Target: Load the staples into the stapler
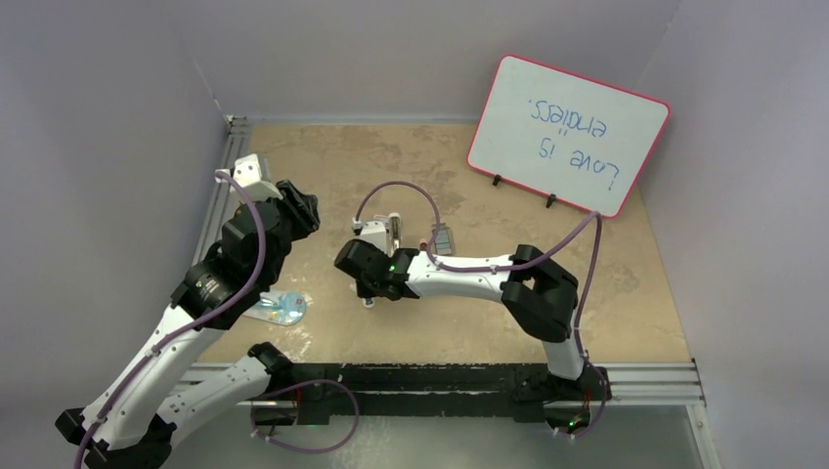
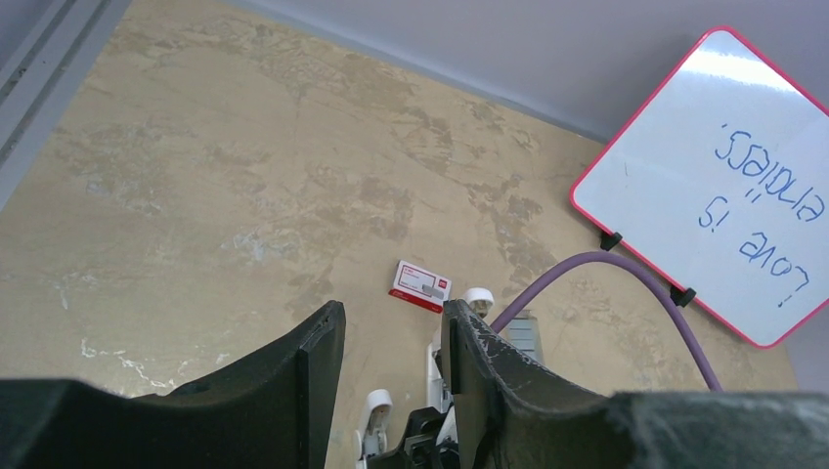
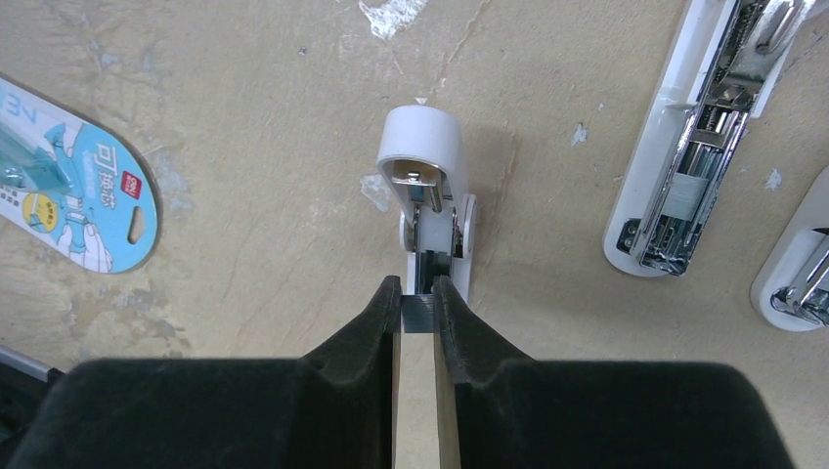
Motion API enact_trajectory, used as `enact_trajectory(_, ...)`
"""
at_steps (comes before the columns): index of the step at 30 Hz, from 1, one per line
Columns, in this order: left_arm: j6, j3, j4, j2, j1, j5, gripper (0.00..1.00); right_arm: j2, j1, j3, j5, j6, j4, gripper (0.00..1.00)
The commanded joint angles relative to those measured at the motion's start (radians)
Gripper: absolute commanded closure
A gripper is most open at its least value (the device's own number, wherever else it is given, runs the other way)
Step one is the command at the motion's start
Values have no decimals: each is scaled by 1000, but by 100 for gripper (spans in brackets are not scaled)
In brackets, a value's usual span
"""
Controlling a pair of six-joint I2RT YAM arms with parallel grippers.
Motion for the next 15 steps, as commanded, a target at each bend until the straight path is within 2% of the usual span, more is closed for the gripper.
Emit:
enact_trajectory(1, 18, -2, 28, -5, 4, 4, 59, 2, 7, 39, 41, -13, 8, 84)
enact_trajectory(15, 12, -31, 44, 5, 5, 8, 58, 49, 7, 63, 48, -10, 6, 84)
